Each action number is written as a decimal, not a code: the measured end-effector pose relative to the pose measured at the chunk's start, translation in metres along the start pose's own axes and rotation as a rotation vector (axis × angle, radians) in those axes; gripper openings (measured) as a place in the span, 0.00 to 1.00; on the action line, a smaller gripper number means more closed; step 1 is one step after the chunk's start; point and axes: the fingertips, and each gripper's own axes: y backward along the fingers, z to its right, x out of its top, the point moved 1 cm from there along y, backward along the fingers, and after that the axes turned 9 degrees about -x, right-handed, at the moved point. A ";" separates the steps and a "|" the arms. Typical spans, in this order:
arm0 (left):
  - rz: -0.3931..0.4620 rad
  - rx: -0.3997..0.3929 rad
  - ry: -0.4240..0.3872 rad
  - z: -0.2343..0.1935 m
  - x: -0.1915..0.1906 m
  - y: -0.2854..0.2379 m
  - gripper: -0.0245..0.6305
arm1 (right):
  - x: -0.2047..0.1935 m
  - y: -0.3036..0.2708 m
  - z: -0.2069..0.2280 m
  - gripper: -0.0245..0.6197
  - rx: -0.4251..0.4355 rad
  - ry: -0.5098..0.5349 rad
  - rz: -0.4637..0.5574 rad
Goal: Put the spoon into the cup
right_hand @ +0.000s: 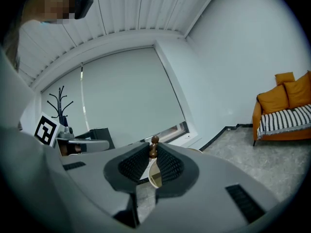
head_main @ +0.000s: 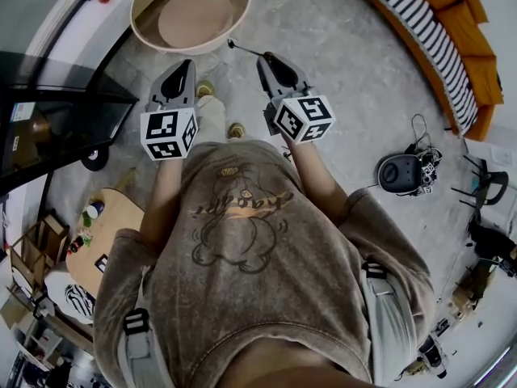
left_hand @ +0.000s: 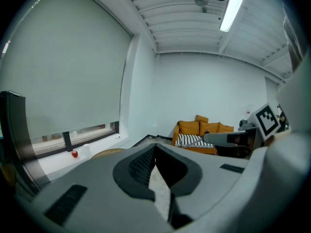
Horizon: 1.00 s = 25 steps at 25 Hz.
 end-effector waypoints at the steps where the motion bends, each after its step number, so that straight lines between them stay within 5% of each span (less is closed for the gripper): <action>1: 0.000 -0.001 0.000 -0.002 0.001 -0.003 0.06 | 0.001 -0.003 0.001 0.13 0.000 0.000 -0.001; 25: -0.014 -0.056 0.023 -0.075 0.018 -0.104 0.06 | 0.017 -0.109 0.039 0.13 -0.045 0.003 -0.033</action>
